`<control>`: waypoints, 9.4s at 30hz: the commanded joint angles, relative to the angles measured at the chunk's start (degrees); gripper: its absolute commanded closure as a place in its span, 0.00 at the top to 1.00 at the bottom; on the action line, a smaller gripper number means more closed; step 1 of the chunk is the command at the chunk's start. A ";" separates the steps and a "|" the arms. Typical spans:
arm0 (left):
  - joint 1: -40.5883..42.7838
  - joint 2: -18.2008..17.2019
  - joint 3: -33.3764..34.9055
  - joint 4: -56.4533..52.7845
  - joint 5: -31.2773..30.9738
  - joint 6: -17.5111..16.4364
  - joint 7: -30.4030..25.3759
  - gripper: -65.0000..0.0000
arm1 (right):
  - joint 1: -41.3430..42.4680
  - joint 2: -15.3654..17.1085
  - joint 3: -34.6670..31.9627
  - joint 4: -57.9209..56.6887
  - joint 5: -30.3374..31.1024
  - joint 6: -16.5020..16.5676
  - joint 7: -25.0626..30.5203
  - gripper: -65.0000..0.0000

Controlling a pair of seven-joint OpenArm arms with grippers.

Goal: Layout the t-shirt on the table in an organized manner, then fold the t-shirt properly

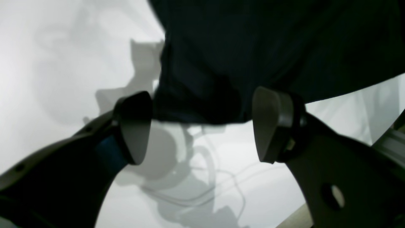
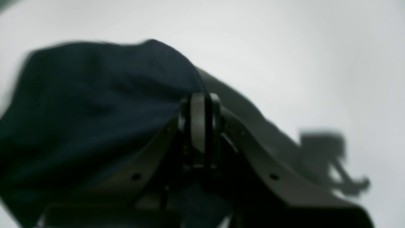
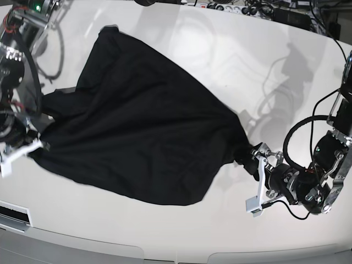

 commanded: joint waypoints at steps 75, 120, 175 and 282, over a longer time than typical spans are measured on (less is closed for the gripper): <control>3.08 -0.50 -16.85 0.70 -4.61 -0.48 3.13 0.76 | -4.72 -20.65 -49.88 11.63 -11.06 10.60 10.99 0.20; 35.67 2.32 -16.98 0.72 -5.90 -9.40 0.42 0.76 | -12.04 0.09 -37.79 24.35 5.31 18.56 -10.62 0.62; 32.61 0.28 -16.96 0.90 -14.01 -7.72 9.75 0.76 | -14.25 6.36 -30.25 37.33 -29.92 -7.76 5.97 0.00; 16.11 28.46 -23.93 32.06 28.30 -2.75 -5.57 0.00 | -9.22 13.35 -29.70 34.36 -24.94 -7.28 7.52 0.00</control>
